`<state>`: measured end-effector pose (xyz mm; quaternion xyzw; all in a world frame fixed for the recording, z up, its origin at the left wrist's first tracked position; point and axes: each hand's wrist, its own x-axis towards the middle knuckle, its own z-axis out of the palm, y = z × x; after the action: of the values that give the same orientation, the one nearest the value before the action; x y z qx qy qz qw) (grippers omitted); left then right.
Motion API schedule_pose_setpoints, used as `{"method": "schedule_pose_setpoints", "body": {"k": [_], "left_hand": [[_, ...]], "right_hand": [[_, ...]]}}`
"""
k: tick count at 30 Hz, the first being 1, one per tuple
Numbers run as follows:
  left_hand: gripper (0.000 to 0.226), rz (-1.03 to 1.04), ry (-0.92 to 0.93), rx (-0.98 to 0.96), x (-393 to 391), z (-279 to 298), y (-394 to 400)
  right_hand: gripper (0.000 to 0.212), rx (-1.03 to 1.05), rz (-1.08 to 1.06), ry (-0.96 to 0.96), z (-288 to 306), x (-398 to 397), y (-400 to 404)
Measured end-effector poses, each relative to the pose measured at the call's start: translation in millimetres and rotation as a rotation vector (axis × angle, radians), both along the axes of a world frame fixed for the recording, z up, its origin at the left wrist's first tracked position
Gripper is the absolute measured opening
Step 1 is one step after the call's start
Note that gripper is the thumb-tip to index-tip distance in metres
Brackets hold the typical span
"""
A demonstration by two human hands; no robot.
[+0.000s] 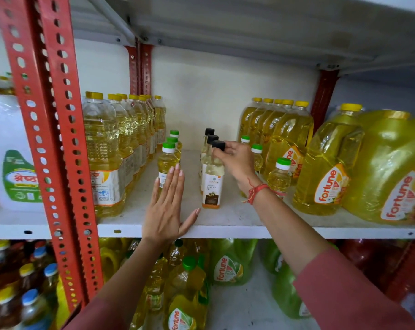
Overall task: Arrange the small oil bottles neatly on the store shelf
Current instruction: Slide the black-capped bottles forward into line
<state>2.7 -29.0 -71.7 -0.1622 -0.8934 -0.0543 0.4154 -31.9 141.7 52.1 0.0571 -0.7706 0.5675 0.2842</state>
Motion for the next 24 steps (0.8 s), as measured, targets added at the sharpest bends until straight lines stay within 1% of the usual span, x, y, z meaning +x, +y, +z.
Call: {"method": "schedule_pose_setpoints", "body": {"k": [5, 9, 12, 19, 24], "left_hand": [[0.098, -0.006, -0.018, 0.003, 1, 1, -1], [0.123, -0.056, -0.026, -0.028, 2, 1, -3], [0.134, -0.067, -0.061, -0.074, 4, 2, -3], [0.138, -0.029, -0.120, -0.079, 9, 5, -2], [0.138, -0.028, -0.126, -0.081, 8, 6, -3]], "right_hand": [[0.034, 0.004, -0.031, -0.019, -2, 5, 0], [0.035, 0.039, -0.009, 0.001, -4, 11, 2], [0.035, 0.068, -0.014, 0.036, -6, 20, 6], [0.033, 0.106, 0.017, 0.098, -7, 48, 12], [0.035, 0.119, 0.019, 0.085, -7, 59, 14]]}}
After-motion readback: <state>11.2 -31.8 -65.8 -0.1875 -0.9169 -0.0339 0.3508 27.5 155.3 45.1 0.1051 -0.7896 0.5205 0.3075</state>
